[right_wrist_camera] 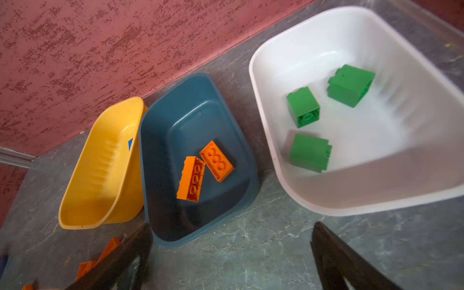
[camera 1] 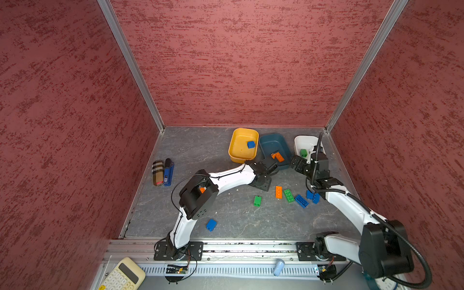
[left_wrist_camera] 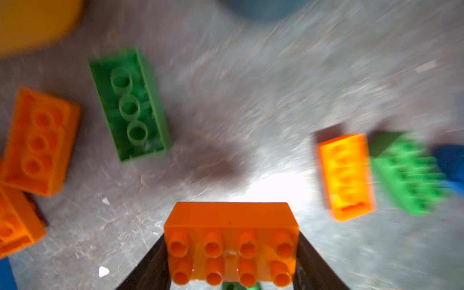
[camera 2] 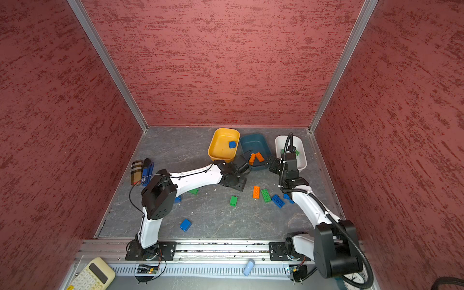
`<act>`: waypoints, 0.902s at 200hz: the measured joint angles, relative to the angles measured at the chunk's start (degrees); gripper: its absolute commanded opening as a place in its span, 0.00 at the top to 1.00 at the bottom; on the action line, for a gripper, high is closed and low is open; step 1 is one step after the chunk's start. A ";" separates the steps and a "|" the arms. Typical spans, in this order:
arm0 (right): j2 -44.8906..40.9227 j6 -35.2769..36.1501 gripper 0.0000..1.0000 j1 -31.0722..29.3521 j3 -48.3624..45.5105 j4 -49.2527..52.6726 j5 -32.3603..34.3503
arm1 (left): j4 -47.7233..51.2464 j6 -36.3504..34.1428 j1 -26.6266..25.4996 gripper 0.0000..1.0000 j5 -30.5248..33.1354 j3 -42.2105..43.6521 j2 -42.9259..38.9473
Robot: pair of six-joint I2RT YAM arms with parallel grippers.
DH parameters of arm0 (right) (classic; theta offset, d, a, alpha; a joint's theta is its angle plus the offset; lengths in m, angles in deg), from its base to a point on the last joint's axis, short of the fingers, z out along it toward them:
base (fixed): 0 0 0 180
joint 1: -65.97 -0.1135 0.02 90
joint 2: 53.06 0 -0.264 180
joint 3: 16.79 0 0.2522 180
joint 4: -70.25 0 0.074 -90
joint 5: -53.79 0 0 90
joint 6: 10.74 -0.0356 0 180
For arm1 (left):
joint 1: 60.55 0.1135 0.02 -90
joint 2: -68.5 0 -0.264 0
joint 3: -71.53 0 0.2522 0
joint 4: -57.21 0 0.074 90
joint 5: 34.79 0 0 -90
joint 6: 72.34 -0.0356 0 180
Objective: Sort the legos into containers by color
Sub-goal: 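Drop the orange brick into the teal tub with the left gripper while right approaches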
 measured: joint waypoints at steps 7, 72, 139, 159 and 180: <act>-1.40 -0.02 0.01 0.00 -0.98 0.00 0.68 | -0.79 -0.52 0.55 0.45 -0.81 -2.03 0.02; -7.76 3.56 0.01 0.02 -4.68 6.05 -3.37 | -7.10 -3.13 6.16 0.44 -3.54 -22.71 10.75; -10.29 0.72 0.14 0.00 -4.68 15.96 -10.75 | -9.66 -3.23 9.57 0.44 -2.93 -37.22 26.18; -8.81 0.00 0.17 -0.31 -4.68 18.62 -12.33 | -11.15 -3.28 10.45 0.42 -3.56 -42.10 29.77; -6.80 -0.42 0.21 -0.96 -4.70 21.49 -13.18 | -11.47 -3.39 11.23 0.38 -3.85 -49.51 34.36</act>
